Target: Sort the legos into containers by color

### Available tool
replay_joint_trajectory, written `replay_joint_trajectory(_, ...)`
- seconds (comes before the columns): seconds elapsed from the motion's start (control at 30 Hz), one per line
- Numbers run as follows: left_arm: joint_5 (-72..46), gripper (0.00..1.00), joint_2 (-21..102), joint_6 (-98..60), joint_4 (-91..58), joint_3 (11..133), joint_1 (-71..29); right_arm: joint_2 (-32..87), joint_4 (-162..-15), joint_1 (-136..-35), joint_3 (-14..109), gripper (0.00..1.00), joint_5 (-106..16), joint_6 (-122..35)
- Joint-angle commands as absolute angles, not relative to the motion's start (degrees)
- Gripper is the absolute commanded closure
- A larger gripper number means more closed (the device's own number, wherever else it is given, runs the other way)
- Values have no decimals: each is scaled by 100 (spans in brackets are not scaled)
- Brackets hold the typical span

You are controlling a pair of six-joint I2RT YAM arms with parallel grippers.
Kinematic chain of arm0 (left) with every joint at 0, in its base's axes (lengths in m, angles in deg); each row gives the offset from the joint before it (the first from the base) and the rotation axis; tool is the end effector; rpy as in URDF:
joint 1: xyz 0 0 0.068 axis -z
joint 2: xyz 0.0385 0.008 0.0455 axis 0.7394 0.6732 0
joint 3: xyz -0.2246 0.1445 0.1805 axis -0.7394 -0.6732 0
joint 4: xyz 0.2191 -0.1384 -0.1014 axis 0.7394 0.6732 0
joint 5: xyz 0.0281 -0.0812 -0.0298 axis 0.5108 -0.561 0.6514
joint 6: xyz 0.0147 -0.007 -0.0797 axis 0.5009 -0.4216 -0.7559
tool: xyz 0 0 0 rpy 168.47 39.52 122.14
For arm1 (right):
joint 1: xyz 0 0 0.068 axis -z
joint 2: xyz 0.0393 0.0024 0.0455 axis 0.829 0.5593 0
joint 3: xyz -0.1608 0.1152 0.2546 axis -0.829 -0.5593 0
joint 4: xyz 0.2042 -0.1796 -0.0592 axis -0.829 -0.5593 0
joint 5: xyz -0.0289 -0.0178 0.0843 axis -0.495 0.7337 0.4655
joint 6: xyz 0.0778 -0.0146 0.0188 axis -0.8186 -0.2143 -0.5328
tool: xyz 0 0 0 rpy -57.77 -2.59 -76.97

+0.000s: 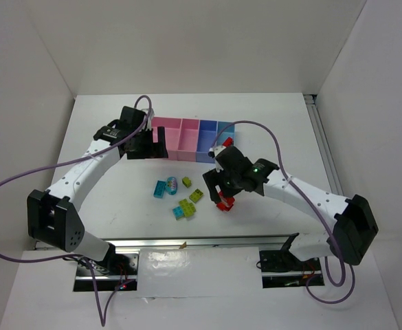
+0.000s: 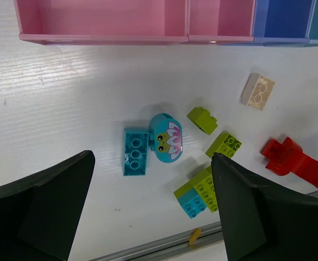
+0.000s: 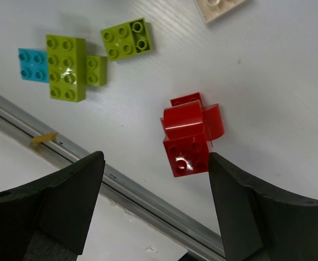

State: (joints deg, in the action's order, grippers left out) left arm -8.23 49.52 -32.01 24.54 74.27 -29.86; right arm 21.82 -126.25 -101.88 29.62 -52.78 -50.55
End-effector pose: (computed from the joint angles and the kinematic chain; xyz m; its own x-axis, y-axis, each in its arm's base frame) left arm 0.3355 -0.1120 0.3302 -0.7965 -0.1729 -0.5794 0.0166 0.9516 -0.3069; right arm 0.2029 0.2095 0.2757 -0.7364 -0.4092 -0.5388 -0.5566 0.8191 0.1386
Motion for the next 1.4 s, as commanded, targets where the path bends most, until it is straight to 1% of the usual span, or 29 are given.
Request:
replay_joint_trajectory(0.0, -848, 1, 4809, -3142, 2375, 7496, -2958, 2218, -12734, -10196, 2970, 16, -5676, -5120)
replay_joint_trajectory(0.13, -848, 1, 4809, -3142, 2375, 7496, -2958, 2333, -12848, -10196, 2970, 16, -5948, -5234)
replay_joint_trajectory(0.33, -848, 1, 4915, -3089, 2375, 7549, -2958, 2455, -12848, -10196, 2917, 16, -5949, -5339)
replay_joint_trajectory(0.5, -848, 1, 4915, -3089, 2375, 7549, -2958, 2517, -12795, -10196, 2864, 24, -5949, -5340)
replay_joint_trajectory(0.57, -848, 1, 4915, -3089, 2375, 7549, -2958, 2517, -12743, -10196, 2811, 24, -5949, -5340)
replay_joint_trajectory(0.67, -848, 1, 4915, -3089, 2375, 7549, -2958, 2640, -12743, -10196, 2811, 29, -5896, -5340)
replay_joint_trajectory(0.7, -848, 1, 4915, -3089, 2375, 7549, -2958, 2640, -12743, -10196, 2811, 29, -5896, -5340)
replay_joint_trajectory(0.87, -848, 1, 4915, -3089, 2375, 7549, -2958, 2640, -12743, -10196, 2811, 38, -5948, -5340)
replay_joint_trajectory(1.0, -848, 1, 4915, -3089, 2375, 7496, -2958, 2640, -12743, -10196, 2811, 48, -6028, -5393)
replay_joint_trajectory(1.07, -848, 1, 4915, -3089, 2375, 7496, -2958, 2640, -12795, -10196, 2864, 50, -6177, -5393)
replay_joint_trajectory(1.13, -848, 1, 4915, -3089, 2375, 7496, -2958, 2640, -12857, -10196, 2917, 57, -6388, -5454)
replay_joint_trajectory(1.2, -848, 1, 4915, -3089, 2375, 7496, -2958, 2640, -12971, -10196, 2987, 60, -6511, -5506)
replay_joint_trajectory(1.23, -848, 1, 4915, -3089, 2375, 7496, -2958, 2640, -12971, -10196, 3048, 64, -6564, -5507)
replay_joint_trajectory(1.37, -909, 1, 4967, -3089, 2322, 7548, -2958, 2640, -13024, -10196, 3102, 68, -6696, -5726)
